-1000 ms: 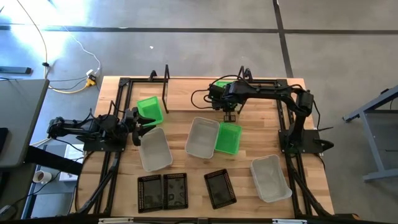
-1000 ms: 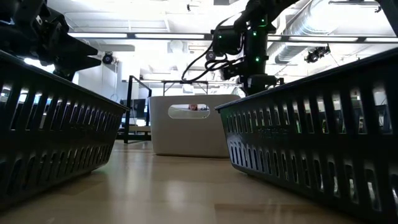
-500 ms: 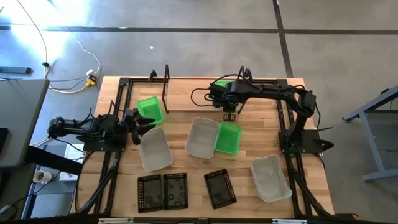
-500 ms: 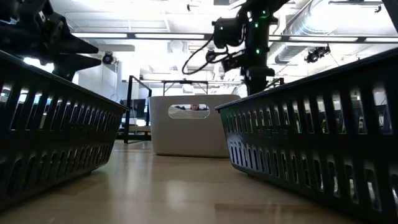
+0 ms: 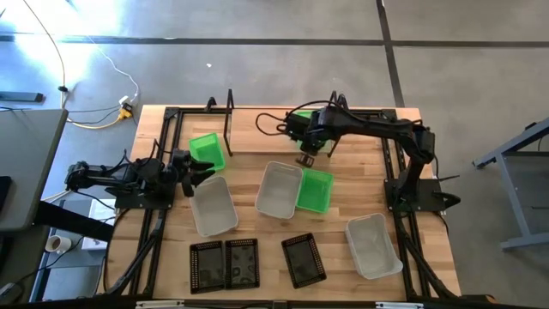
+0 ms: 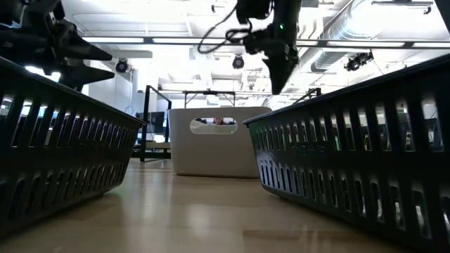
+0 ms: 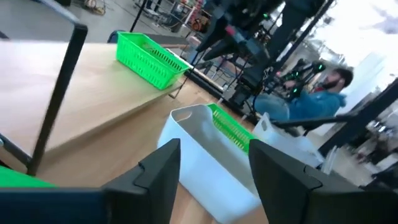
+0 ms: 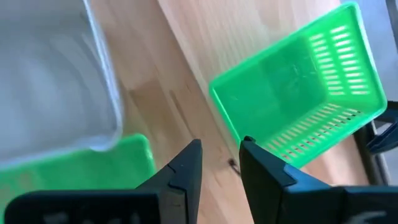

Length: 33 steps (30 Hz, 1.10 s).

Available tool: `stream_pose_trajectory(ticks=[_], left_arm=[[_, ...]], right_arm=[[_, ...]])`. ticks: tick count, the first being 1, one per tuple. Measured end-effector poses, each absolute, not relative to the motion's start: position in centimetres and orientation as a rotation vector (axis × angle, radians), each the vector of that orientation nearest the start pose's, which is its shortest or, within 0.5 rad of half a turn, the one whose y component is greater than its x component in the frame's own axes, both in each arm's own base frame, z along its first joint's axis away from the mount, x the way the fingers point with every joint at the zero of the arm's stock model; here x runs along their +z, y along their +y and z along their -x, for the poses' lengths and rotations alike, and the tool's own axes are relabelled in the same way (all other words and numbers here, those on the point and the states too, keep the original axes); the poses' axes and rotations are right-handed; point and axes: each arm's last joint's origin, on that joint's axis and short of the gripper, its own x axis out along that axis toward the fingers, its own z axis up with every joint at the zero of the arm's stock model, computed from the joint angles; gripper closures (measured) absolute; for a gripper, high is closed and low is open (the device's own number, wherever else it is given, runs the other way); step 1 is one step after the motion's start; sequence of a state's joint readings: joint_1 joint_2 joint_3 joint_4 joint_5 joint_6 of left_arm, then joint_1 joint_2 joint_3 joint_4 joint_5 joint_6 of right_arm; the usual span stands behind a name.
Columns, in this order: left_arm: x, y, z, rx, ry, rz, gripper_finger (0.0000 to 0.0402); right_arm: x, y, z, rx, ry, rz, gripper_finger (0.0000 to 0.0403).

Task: Stack baskets on shelf by color
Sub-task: Put the top left gray bin on the shelf

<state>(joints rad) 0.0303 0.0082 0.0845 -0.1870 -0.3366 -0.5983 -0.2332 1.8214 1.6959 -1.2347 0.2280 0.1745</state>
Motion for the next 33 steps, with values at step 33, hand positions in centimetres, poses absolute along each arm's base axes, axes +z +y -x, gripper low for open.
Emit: stream_pose_trajectory(ticks=[33], left_arm=[[30.4, 0.0, -11.3, 0.093, 0.585, 0.604, 0.0245]], right_arm=[[32.3, 0.0, -35.8, -0.533, 1.180, -0.222, 0.0308]])
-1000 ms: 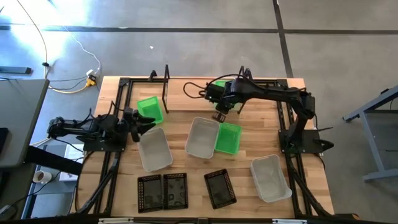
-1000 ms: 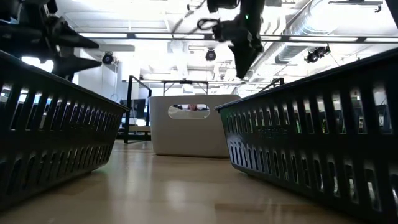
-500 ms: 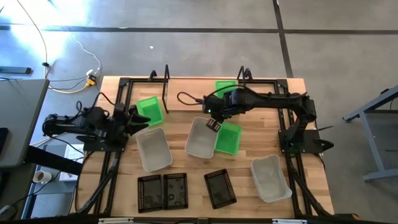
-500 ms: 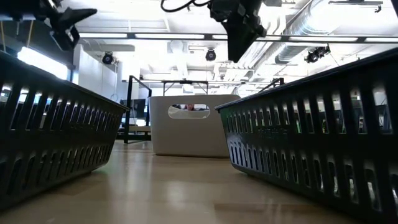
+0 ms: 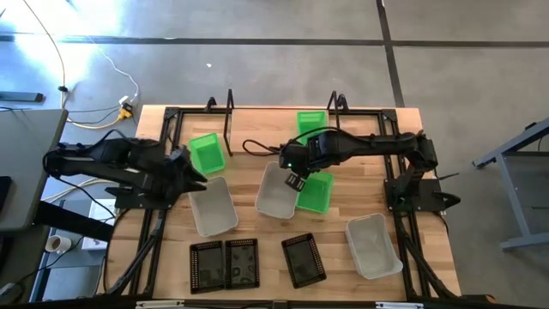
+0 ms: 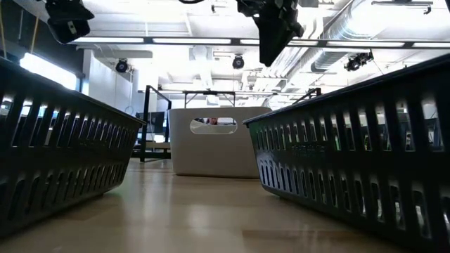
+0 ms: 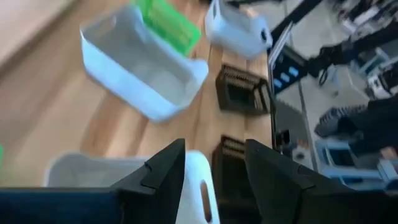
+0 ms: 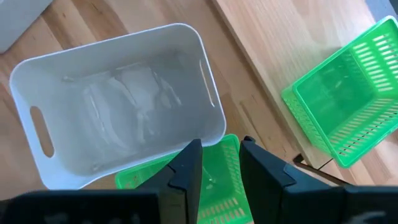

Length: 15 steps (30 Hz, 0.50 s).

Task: Stack baskets on shelf by color
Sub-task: Put the top left gray bin on the shelf

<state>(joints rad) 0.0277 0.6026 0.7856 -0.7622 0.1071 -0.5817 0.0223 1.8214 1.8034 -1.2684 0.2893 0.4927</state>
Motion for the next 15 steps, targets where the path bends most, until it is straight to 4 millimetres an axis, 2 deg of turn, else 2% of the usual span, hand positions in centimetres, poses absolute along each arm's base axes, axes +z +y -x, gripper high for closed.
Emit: stream_pose_trajectory(ticks=[6, 15], left_arm=[[29.5, -0.8, -14.0, 0.070, 0.730, 0.684, 0.0245], [27.1, -3.9, -16.7, 0.067, 0.946, 0.730, 0.0245]], right_arm=[[32.3, 0.3, -35.8, -0.508, 1.192, -0.238, 0.0308], [32.3, 0.3, -35.8, -0.505, 1.196, -0.231, 0.0308]])
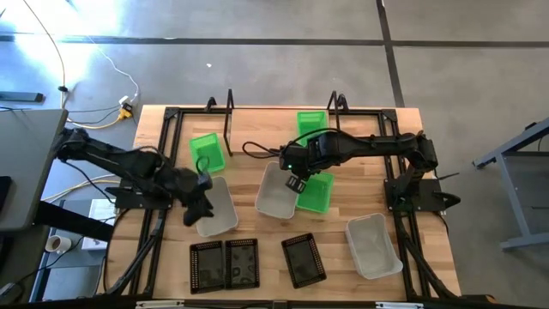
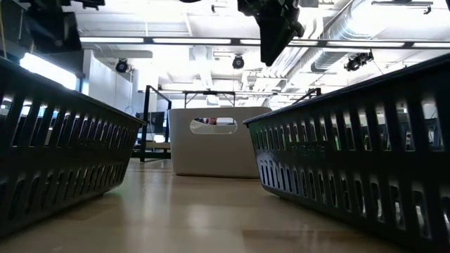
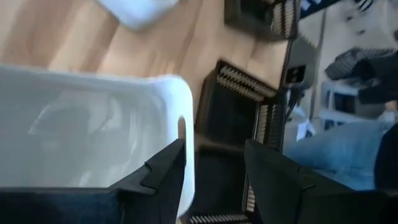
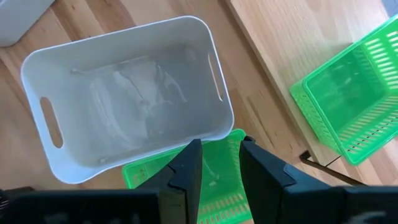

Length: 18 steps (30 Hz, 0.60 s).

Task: Stack baskets on shelf by color
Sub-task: Put the top left gray bin on the shelf

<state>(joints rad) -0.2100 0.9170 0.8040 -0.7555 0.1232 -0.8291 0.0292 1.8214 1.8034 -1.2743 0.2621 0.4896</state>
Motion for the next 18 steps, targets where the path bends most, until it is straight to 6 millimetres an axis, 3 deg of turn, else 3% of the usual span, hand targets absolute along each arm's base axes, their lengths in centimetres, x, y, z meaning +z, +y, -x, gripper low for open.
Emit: stream_pose_trajectory(ticks=[11, 18], left_arm=[[24.5, -8.1, -18.5, 0.145, 1.058, 0.665, 0.0245], [23.0, -9.7, -19.0, 0.216, 1.086, 0.626, 0.0245]], right_arm=[[32.3, 0.2, -35.8, -0.523, 1.188, -0.216, 0.0308], [32.3, 0.2, -35.8, -0.523, 1.186, -0.217, 0.0308]])
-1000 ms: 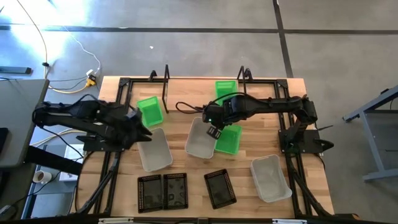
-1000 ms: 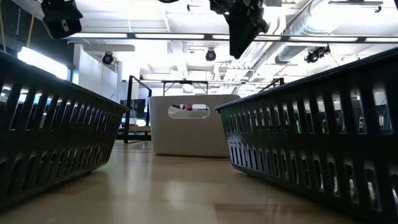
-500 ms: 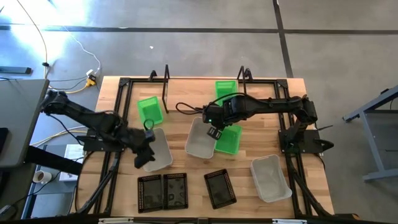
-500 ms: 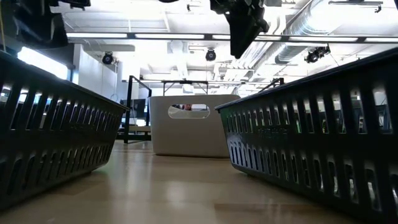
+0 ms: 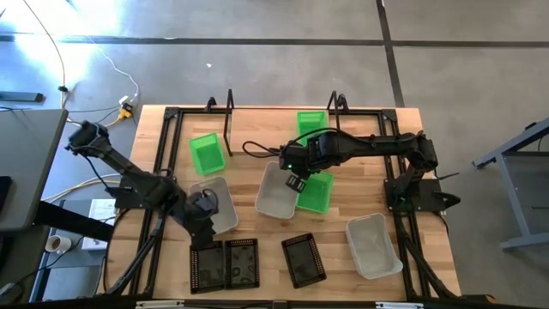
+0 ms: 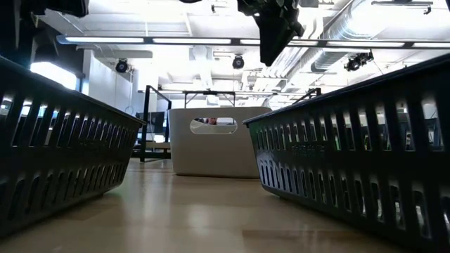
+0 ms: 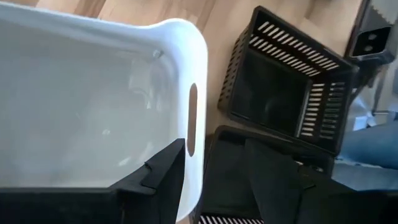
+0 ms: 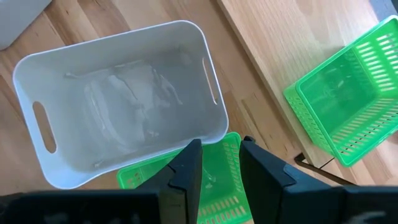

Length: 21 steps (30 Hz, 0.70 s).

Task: Stack baskets on shelf by color
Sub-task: Put the top left gray bin on the shelf

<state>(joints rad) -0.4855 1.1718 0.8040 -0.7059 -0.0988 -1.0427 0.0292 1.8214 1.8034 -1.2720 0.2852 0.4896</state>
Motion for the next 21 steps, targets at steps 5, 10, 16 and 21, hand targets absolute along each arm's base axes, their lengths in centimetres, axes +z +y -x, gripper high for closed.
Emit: stream_pose_trajectory(ticks=[5, 10, 16, 21], left_arm=[[21.9, -10.5, -19.3, 0.236, 1.126, 0.590, 0.0245], [21.0, -11.2, -19.5, 0.254, 1.163, 0.570, 0.0245], [19.9, -11.7, -19.9, 0.284, 1.195, 0.531, 0.0245], [18.7, -11.8, -20.3, 0.336, 1.216, 0.488, 0.0245]], right_arm=[[32.3, 0.2, -35.8, -0.515, 1.189, -0.206, 0.0308], [32.3, 0.2, -35.8, -0.510, 1.191, -0.202, 0.0308], [32.3, 0.2, -35.8, -0.508, 1.192, -0.203, 0.0308], [32.3, 0.2, -35.8, -0.507, 1.192, -0.203, 0.0308]])
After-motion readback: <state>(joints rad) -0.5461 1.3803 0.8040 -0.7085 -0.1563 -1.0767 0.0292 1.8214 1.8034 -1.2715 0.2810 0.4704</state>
